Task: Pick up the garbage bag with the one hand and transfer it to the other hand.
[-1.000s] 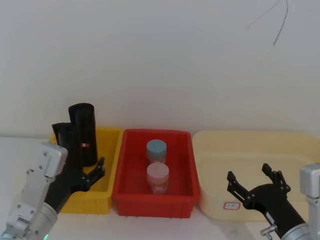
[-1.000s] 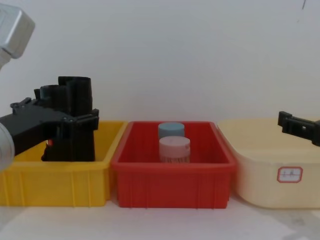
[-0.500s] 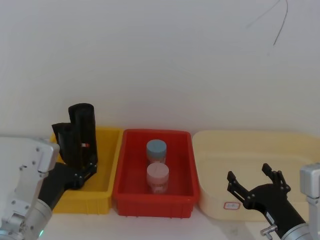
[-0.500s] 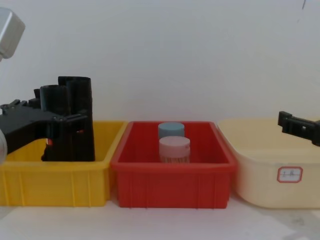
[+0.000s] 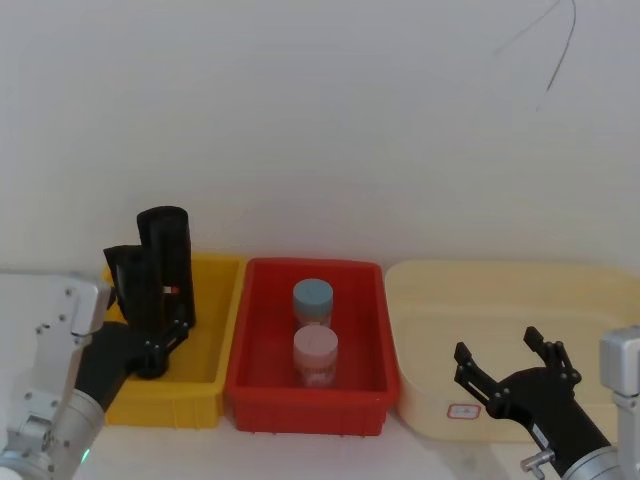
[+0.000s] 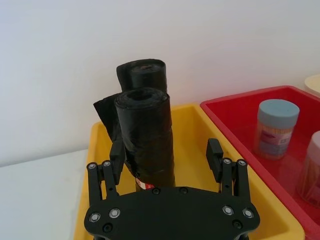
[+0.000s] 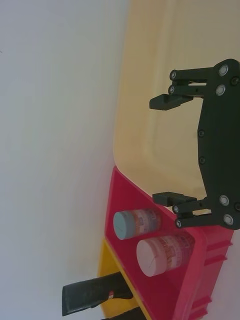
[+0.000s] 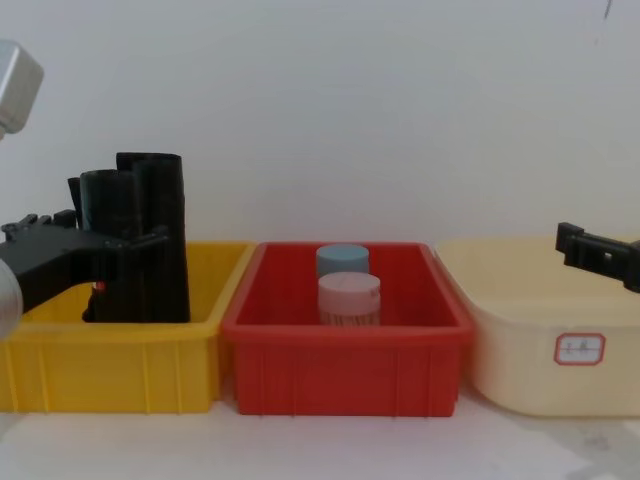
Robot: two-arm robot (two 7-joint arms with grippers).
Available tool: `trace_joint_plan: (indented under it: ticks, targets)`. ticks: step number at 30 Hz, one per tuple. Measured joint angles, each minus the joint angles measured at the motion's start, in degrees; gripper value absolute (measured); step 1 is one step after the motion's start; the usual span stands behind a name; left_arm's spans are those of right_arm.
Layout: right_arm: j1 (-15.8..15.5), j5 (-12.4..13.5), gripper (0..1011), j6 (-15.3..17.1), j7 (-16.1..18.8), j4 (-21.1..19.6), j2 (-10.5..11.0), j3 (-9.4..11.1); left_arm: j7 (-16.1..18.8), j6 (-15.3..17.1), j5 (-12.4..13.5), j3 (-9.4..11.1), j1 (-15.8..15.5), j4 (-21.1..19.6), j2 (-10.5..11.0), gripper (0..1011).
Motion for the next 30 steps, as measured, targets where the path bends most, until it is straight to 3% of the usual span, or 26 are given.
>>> trace_joint_plan:
  ticks: [18,25,30]
  targets:
    - [0.0,0.0,1001,0.0,0.0,0.0,0.0,0.0,-1.51,-2.64,-0.29,-0.88,-4.26,6.84,-2.73,1001]
    - [0.0,0.0,1002,0.0,0.0,0.0,0.0,0.0,-2.1,-3.63,-0.15,-1.2,-5.81,8.89,-3.42,875]
    - [0.0,0.0,1001,0.0,0.0,0.0,0.0,0.0,-2.63,-4.26,0.0,-1.48,-6.78,10.12,-3.84,719]
